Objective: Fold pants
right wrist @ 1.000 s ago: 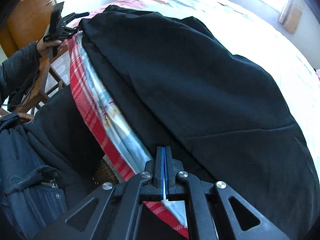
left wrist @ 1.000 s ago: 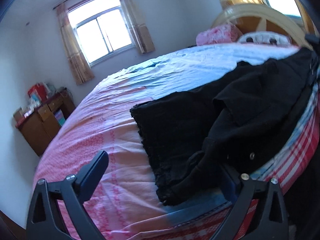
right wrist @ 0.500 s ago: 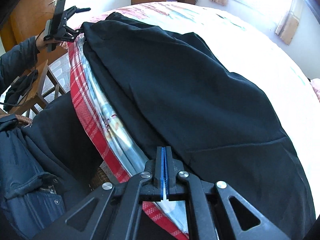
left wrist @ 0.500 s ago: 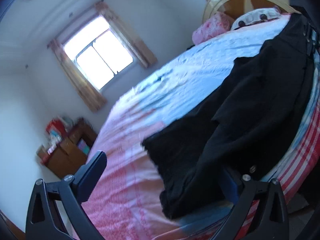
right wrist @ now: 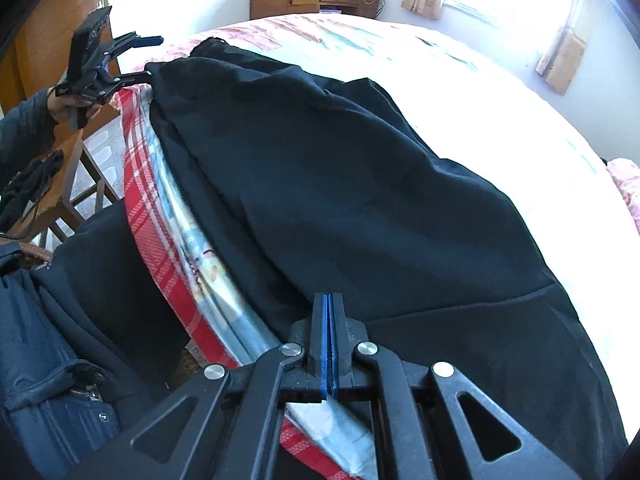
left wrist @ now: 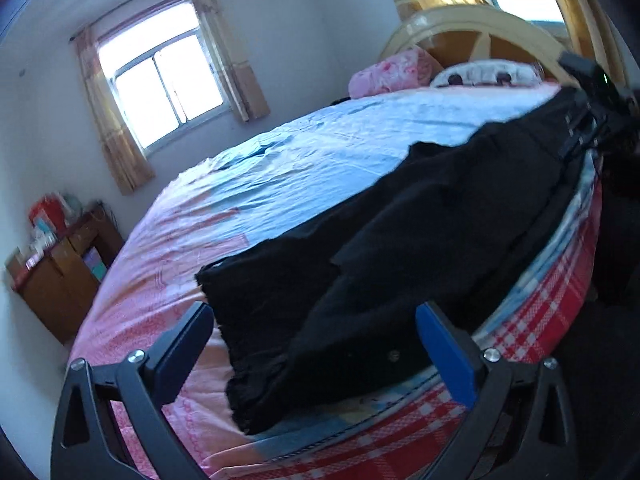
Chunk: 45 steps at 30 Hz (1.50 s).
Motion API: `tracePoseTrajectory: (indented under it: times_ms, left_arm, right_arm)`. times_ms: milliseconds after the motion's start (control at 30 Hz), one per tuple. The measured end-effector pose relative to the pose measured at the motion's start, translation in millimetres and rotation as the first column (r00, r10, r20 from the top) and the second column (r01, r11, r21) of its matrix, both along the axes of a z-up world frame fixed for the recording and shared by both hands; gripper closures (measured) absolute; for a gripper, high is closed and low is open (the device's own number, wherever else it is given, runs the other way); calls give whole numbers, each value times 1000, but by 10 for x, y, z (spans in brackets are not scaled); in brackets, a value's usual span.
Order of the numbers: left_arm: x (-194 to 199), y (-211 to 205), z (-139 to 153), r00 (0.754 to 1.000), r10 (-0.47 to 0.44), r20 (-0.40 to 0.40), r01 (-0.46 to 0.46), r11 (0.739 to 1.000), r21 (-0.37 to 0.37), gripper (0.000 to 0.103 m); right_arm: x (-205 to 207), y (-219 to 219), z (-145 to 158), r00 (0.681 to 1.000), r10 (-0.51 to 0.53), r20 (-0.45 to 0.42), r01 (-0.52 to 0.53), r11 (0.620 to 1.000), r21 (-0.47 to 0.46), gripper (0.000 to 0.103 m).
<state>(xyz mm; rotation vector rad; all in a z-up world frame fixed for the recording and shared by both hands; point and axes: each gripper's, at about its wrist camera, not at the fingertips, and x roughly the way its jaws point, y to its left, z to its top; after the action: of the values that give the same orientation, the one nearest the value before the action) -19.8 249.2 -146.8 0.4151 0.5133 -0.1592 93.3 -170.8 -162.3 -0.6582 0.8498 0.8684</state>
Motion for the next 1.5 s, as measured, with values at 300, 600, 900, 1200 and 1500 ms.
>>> tracePoseTrajectory:
  times_ms: [300, 600, 900, 1200, 1500]
  left_arm:
    - [-13, -590, 151, 991, -131, 31, 134, 985, -107, 0]
    - [168, -754, 13, 994, -104, -30, 95, 972, -216, 0]
    - [163, -655, 47, 997, -69, -22, 57, 939, -338, 0]
    - [206, -720, 35, 997, -65, -33, 49, 929, -366, 0]
    - [230, -755, 100, 997, -77, -25, 61, 915, -400, 0]
  right_arm:
    - [-80, 247, -193, 996, 84, 32, -81, 993, -91, 102]
    - [-100, 240, -175, 996, 83, 35, -80, 993, -83, 100]
    - [-4, 211, -105, 998, 38, 51, -34, 996, -81, 68]
    - [22, 254, -164, 998, 46, 30, -43, 995, -90, 92]
    - [-165, 118, 50, 998, 61, -31, -63, 996, -55, 101]
